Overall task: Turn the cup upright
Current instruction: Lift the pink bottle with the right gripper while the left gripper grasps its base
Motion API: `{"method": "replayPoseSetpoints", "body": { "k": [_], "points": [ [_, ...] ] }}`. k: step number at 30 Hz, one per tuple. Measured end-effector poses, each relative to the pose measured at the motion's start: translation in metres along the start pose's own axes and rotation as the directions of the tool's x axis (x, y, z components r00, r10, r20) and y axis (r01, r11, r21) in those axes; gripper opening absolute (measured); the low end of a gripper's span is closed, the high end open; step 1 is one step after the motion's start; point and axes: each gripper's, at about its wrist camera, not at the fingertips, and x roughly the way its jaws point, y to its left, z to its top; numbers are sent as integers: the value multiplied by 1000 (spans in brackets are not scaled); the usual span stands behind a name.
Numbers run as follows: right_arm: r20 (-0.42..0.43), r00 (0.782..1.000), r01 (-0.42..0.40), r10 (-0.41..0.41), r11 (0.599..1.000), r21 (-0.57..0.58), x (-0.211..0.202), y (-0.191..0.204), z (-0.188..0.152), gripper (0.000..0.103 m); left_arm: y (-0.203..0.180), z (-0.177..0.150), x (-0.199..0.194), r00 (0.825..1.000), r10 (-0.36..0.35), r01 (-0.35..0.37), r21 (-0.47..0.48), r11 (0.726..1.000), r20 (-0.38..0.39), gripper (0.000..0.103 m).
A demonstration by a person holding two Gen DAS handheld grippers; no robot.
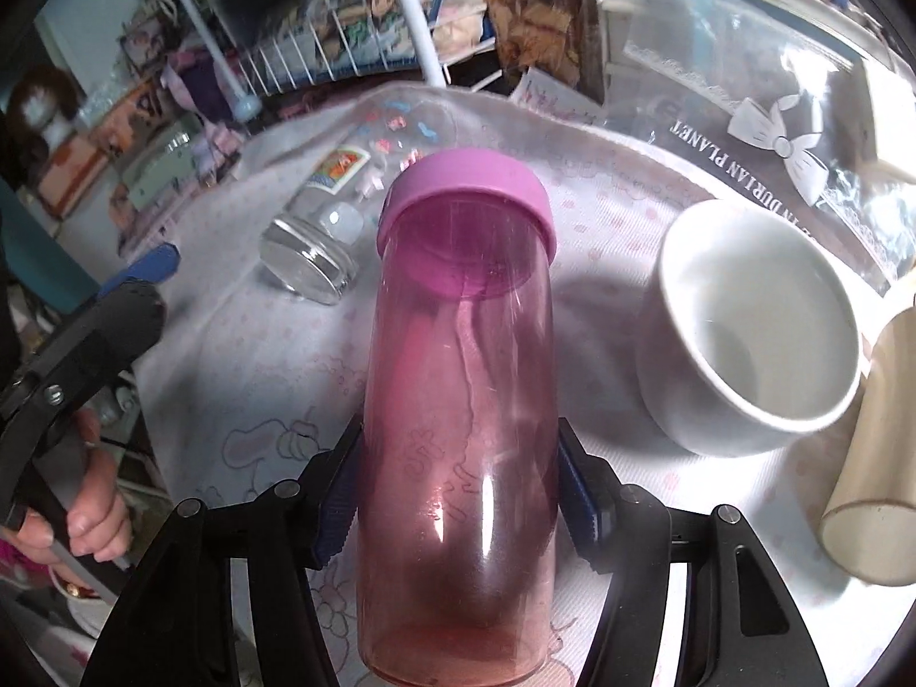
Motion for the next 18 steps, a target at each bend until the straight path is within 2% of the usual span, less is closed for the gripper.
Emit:
{"method": "replayPoseSetpoints", "body": {
  "k": [2,8,15,18],
  "points": [
    [-21,1000,23,-23,1000,-12,7,2,4,58,0,0,0,1000,4,-4,2,1000,0,102],
    [17,1000,24,-23,1000,-17,9,1,9,56,2,0,-1,1000,17,-17,2,1000,0,102],
    [181,983,-18,12,999,28,-21,-1,0,56,-3,3,-4,1000,8,-8,18,1000,8,102],
    [250,968,-26,18,999,29,-40,1,-6,56,-9,7,-6,999,-38,38,21,999,10,102]
  ]
}}
